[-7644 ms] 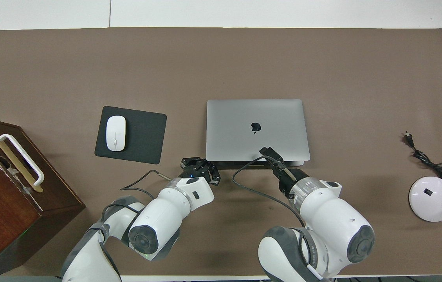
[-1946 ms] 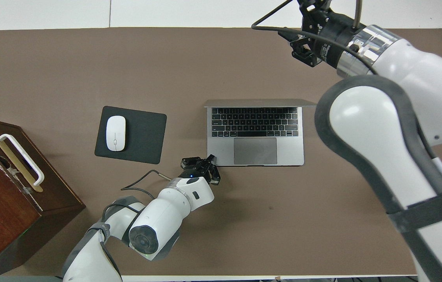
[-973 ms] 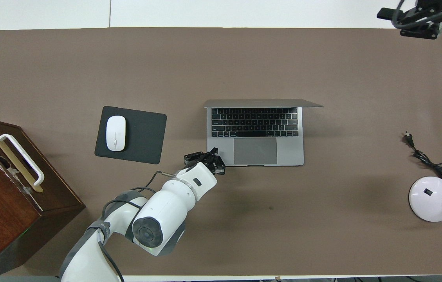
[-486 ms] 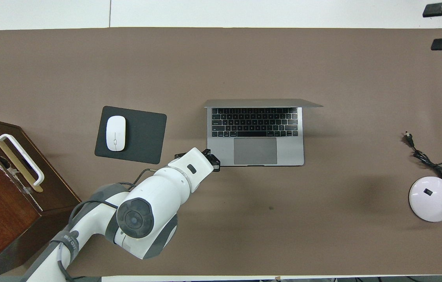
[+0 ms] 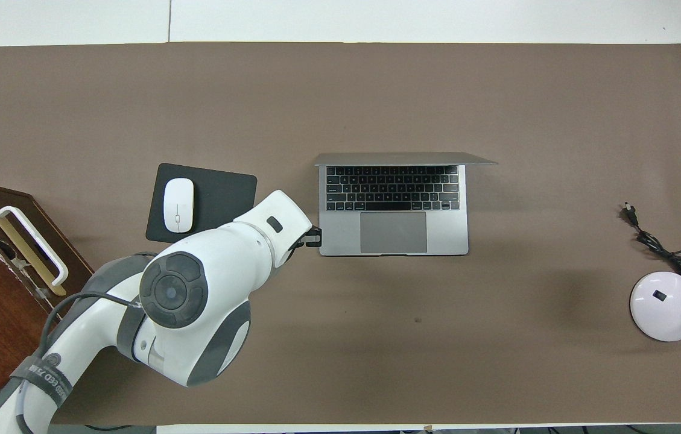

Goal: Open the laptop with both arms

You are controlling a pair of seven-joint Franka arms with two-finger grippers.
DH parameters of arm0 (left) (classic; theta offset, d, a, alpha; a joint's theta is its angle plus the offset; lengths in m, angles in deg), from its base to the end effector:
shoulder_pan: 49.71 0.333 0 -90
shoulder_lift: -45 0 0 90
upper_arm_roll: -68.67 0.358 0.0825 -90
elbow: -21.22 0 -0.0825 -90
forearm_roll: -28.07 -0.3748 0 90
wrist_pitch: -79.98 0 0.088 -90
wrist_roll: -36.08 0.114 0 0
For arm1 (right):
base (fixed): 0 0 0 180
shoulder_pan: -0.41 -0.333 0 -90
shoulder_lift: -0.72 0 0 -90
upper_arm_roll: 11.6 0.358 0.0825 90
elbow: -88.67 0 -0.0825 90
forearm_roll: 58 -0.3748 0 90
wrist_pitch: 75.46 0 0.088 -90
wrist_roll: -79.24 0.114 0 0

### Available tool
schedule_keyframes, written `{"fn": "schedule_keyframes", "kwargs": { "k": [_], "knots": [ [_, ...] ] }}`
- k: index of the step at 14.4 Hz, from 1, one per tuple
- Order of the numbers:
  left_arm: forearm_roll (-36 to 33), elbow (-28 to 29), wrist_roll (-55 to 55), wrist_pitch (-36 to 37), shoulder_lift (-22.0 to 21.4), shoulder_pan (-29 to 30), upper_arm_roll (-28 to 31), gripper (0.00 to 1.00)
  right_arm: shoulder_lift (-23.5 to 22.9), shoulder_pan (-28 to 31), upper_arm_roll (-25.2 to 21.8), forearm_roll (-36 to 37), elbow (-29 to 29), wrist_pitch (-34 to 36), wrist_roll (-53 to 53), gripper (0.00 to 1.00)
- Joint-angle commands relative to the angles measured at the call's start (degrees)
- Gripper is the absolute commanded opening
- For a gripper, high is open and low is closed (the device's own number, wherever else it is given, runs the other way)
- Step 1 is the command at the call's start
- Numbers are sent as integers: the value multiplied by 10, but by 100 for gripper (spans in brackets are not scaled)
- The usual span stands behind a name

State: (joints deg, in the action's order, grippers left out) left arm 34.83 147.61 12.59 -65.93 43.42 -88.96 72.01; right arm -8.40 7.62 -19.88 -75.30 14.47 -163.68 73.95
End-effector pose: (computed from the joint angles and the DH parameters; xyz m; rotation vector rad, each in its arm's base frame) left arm 0.4466 -0.3219 0.4722 2.8524 -0.1872 0.4010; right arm 0.5871 -0.1169 0.6982 -2.8684 0.2192 -0.1952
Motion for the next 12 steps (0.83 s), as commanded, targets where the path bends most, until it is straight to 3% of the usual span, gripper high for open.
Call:
{"fn": "schedule_keyframes", "kwargs": {
  "k": [1, 6, 9, 12],
  "knots": [
    [-2, -11, 22, 59, -33, 28, -2, 0, 36, 1, 7, 46, -10, 39, -20, 100],
    [-5, -78, 111, 221, -83, 104, -3, 0, 117, -4, 9, 60, -116, 53, -10, 100],
    [-5, -88, 151, 272, -109, 138, -3, 0, 162, -42, 9, 65, -188, 12, 13, 100],
    [-38, -94, 182, 323, -131, 159, -3, 0, 182, -77, 9, 70, -212, 0, 48, 100]
  ]
}}
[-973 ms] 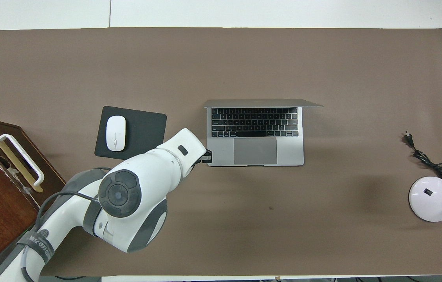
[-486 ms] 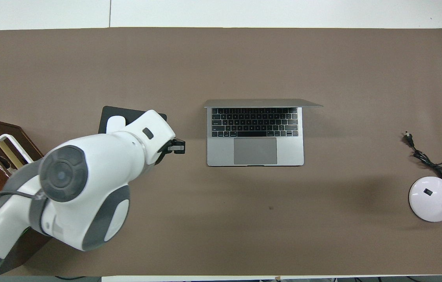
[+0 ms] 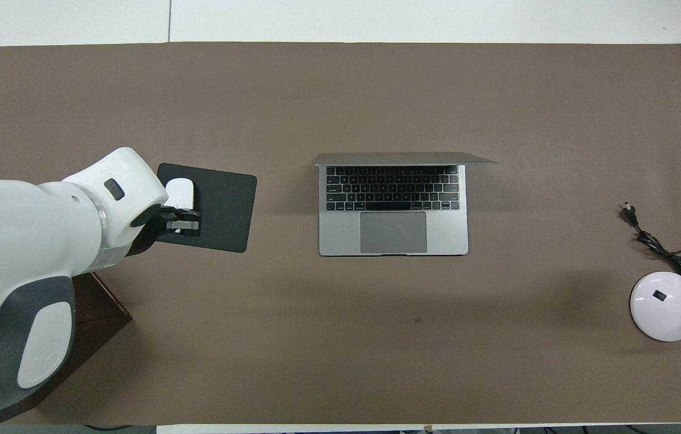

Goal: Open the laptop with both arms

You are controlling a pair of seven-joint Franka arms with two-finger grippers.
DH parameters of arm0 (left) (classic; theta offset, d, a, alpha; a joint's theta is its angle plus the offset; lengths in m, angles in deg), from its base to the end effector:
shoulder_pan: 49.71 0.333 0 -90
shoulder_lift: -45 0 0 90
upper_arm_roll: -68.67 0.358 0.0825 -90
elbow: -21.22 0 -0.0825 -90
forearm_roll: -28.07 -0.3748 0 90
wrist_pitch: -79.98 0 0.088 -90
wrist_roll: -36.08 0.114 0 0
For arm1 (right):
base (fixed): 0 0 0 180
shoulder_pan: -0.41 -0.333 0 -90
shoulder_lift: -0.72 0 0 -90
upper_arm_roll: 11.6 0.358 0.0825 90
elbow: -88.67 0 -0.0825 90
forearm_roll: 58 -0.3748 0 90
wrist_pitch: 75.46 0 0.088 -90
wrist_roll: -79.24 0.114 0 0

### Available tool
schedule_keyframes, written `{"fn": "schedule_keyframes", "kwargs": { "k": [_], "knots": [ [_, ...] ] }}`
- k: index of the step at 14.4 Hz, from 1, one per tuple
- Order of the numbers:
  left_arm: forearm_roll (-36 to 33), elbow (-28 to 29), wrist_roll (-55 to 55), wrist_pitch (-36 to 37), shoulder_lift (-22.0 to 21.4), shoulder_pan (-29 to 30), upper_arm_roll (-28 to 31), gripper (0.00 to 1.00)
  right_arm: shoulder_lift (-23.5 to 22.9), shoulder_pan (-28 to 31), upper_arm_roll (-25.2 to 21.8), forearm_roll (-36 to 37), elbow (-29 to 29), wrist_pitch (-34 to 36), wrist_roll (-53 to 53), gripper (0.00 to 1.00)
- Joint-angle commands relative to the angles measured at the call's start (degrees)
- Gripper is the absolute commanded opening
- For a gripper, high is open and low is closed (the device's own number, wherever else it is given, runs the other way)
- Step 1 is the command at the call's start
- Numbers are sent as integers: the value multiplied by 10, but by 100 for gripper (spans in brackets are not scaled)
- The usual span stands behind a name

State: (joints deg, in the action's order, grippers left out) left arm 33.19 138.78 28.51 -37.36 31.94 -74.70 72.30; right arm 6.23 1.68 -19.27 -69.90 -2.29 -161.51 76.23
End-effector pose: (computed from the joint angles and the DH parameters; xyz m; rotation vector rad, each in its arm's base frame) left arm 0.4594 -0.1824 0.5949 2.9612 -0.3099 0.2867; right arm 0.5011 -0.0583 0.6986 -2.9207 0.1280 -0.0476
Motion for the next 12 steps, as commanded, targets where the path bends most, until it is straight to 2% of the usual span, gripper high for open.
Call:
{"fn": "schedule_keyframes", "kwargs": {
  "k": [1, 4, 9, 10, 11, 12],
  "knots": [
    [-27, -7, 27, 54, -19, 17, -5, 0, 35, -35, 3, 26, -44, -22, 40, 100],
    [-56, -24, 31, 94, -23, 19, -4, 0, 36, -64, 3, 69, -43, -26, 51, 100],
    [-57, -53, 103, 155, -41, 85, -5, 0, 36, -77, 3, 117, -41, -19, 45, 100],
    [-57, -52, 110, 157, -49, 102, -6, 39, 36, -77, 4, 129, -41, -19, 45, 100],
    [-57, -52, 111, 163, -56, 114, -5, 99, 37, -77, 3, 130, -45, -20, 47, 100],
    [-57, -53, 114, 165, -57, 126, -3, 100, 41, -77, 2, 130, -50, -23, 48, 100]
  ]
}}
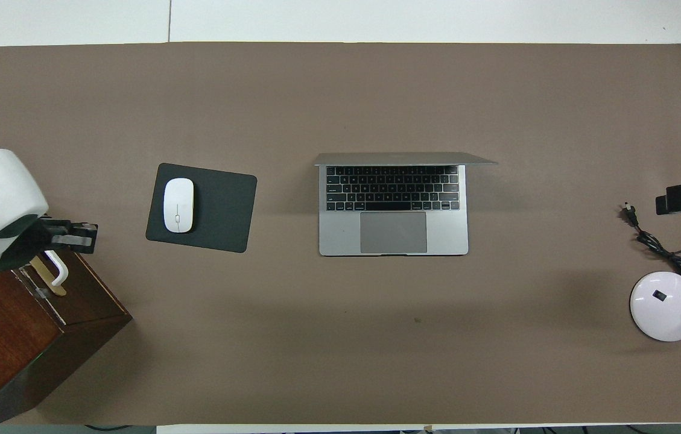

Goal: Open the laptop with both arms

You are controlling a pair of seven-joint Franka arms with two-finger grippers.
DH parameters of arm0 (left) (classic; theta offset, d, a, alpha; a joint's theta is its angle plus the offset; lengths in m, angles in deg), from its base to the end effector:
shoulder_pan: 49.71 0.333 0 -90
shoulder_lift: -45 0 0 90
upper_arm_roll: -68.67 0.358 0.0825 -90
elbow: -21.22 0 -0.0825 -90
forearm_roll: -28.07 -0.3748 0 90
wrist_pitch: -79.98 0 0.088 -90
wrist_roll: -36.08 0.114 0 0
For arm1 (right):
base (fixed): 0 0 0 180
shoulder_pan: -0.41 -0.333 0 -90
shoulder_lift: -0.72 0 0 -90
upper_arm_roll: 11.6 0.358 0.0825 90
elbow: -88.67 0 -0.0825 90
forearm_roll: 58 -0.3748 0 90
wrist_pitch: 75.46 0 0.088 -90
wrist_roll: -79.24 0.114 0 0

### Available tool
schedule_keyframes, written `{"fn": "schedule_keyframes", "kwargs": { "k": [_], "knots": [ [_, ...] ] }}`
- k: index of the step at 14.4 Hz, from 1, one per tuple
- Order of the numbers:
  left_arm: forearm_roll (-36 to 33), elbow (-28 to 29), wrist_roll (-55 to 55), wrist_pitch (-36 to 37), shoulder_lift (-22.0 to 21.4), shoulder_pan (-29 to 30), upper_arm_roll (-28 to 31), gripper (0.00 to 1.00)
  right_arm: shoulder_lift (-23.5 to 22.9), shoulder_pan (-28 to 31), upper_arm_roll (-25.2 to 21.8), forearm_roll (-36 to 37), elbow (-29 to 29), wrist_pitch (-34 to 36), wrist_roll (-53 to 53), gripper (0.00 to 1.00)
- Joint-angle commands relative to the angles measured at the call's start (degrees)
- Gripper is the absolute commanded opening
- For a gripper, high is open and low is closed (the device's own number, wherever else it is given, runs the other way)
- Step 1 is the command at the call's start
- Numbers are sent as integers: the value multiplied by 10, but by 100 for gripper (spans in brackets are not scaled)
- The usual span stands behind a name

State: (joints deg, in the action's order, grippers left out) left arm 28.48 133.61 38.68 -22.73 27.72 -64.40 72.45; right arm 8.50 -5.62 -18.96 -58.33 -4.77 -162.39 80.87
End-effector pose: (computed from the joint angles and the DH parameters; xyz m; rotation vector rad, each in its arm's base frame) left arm 0.4482 -0.0822 0.6465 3.0772 -0.3654 0.2012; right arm 0.4914 -0.0165 0.6969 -3.1173 0.0784 -0.0327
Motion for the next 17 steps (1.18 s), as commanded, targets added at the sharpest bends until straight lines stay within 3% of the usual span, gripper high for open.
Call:
{"fn": "schedule_keyframes", "kwargs": {
  "k": [1, 10, 14, 17],
  "knots": [
    [-10, -4, 20, 21, -14, 38, -4, 100, 21, -4, -1, 14, -34, -18, 1, 100],
    [-4, -34, 43, 47, -14, 136, 2, 100, 20, 3, -2, 16, -37, -20, 4, 100],
    [-3, -59, 39, 52, -4, 140, 3, 100, 20, 5, -4, 15, -37, -19, 3, 100],
    [8, -118, 38, 96, 34, 141, 4, 100, 20, 5, -6, 15, -37, -20, 1, 100]
  ]
}}
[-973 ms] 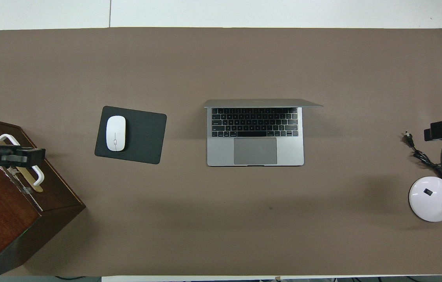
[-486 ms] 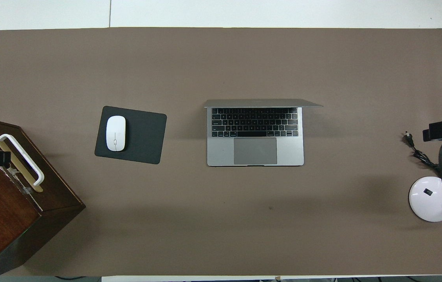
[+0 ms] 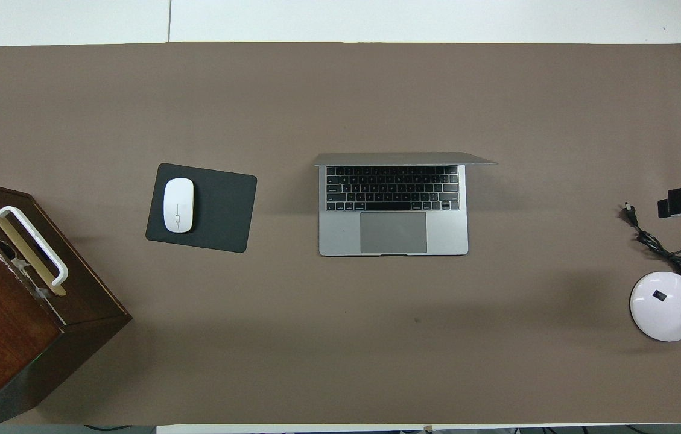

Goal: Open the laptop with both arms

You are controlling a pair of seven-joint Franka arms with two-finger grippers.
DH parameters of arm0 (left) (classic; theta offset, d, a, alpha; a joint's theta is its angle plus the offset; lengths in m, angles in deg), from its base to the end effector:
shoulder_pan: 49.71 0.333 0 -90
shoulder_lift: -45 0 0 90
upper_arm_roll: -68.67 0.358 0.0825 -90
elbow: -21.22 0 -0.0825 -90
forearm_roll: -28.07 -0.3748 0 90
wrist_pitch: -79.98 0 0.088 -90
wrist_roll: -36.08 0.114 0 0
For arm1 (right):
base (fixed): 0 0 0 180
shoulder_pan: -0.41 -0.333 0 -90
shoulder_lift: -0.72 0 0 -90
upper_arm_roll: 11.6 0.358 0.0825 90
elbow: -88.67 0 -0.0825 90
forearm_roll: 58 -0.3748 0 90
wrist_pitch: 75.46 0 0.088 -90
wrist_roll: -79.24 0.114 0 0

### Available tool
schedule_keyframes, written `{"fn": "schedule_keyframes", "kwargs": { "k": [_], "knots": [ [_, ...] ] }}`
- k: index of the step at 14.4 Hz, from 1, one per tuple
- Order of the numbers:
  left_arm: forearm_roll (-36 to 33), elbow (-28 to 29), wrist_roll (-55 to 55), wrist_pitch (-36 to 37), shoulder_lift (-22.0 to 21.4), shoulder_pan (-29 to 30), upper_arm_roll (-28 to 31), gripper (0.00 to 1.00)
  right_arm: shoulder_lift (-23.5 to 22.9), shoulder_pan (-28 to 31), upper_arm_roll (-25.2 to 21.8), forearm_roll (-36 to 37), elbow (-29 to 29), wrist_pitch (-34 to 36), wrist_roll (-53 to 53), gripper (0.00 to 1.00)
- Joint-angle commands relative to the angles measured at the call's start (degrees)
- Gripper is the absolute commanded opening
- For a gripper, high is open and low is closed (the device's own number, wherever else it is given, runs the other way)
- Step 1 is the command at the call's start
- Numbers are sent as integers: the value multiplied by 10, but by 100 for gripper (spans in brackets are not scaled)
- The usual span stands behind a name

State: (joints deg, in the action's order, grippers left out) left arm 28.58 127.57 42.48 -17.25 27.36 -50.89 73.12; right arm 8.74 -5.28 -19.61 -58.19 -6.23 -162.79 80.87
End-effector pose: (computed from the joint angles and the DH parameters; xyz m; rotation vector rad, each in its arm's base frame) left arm 0.4462 0.0314 0.6899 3.1115 -0.0872 0.2339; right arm 0.4902 -0.0257 0.6878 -3.1171 0.1052 -0.0103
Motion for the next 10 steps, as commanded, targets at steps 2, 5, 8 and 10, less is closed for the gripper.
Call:
{"fn": "schedule_keyframes", "kwargs": {
  "k": [2, 5, 8, 10],
  "knots": [
    [12, -113, 0, 70, 77, 19, -3, 100, 17, 5, 0, 13, -24, -16, 4, 100],
    [11, -132, 0, 69, 109, 19, -4, 100, 12, 5, 0, 13, -17, -28, 2, 100],
    [9, -123, -1, 64, 125, 9, -5, 100, 10, 3, 0, 12, -15, -33, 5, 100],
    [7, -110, -1, 56, 129, 7, -6, 100, 10, 3, 0, 13, -14, -34, 0, 100]
  ]
}}
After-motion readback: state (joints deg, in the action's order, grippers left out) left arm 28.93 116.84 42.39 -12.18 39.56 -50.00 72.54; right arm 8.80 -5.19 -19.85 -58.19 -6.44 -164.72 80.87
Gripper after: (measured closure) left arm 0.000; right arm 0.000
